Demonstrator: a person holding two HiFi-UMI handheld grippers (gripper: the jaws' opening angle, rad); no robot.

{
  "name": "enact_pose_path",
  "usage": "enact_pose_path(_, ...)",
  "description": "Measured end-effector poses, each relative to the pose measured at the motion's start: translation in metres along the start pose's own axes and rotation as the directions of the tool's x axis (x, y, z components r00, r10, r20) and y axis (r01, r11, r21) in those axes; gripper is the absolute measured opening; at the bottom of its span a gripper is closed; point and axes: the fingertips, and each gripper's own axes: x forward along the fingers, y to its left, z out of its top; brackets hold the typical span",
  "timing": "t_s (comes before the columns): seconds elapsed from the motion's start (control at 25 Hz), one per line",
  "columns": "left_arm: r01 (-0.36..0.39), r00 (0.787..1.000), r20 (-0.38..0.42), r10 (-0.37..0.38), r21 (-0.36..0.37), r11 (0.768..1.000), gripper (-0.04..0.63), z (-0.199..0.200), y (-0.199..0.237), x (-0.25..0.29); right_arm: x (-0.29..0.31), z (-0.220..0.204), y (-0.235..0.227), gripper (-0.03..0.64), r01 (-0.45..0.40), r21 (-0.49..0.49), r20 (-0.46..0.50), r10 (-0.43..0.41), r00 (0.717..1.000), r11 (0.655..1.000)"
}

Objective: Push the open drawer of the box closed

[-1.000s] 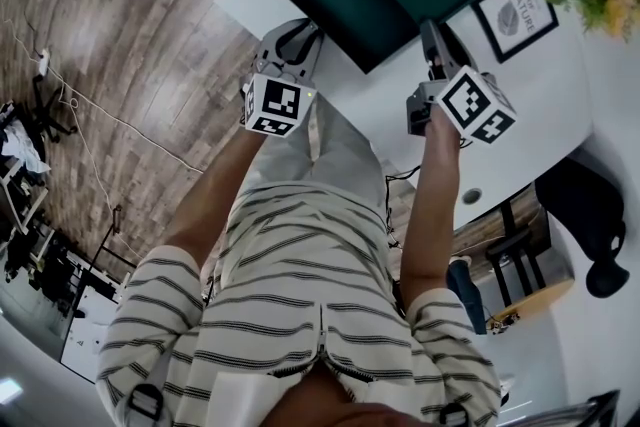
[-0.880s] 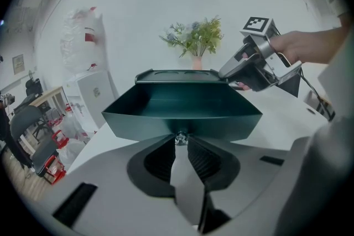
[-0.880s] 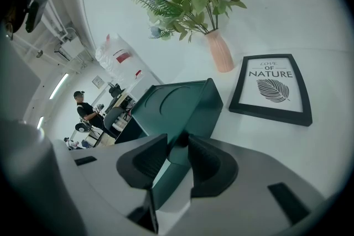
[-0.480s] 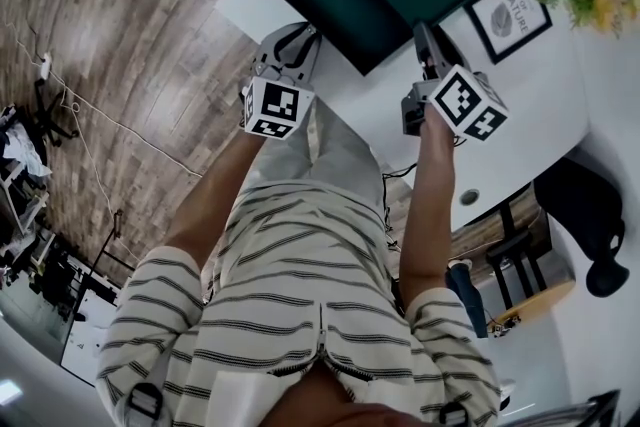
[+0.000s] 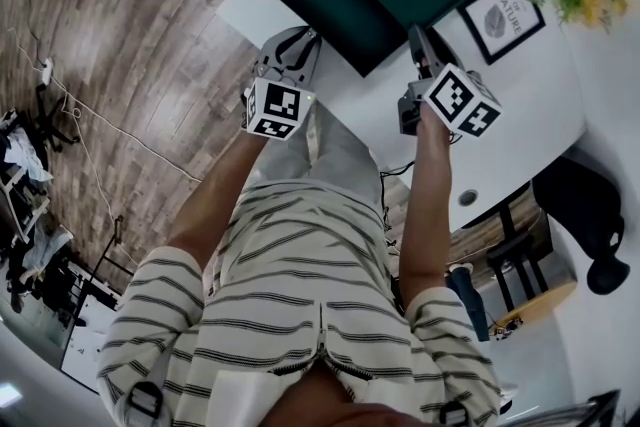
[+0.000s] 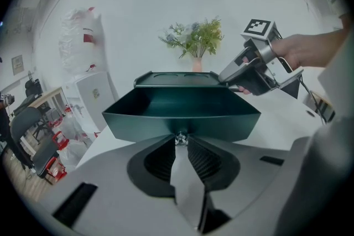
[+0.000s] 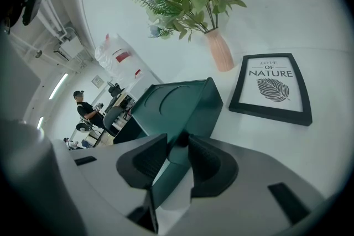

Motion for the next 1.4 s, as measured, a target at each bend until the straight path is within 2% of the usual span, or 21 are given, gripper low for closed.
enact_pose_path(1.4, 0.011, 1.0, -0.016, -0.011, 0.023, 1.0, 0.071, 0.009, 0.002, 0.012, 0.0, -0.002, 0.001, 0.13, 0.003, -0.002, -0.018, -0.003, 1.0, 1.0)
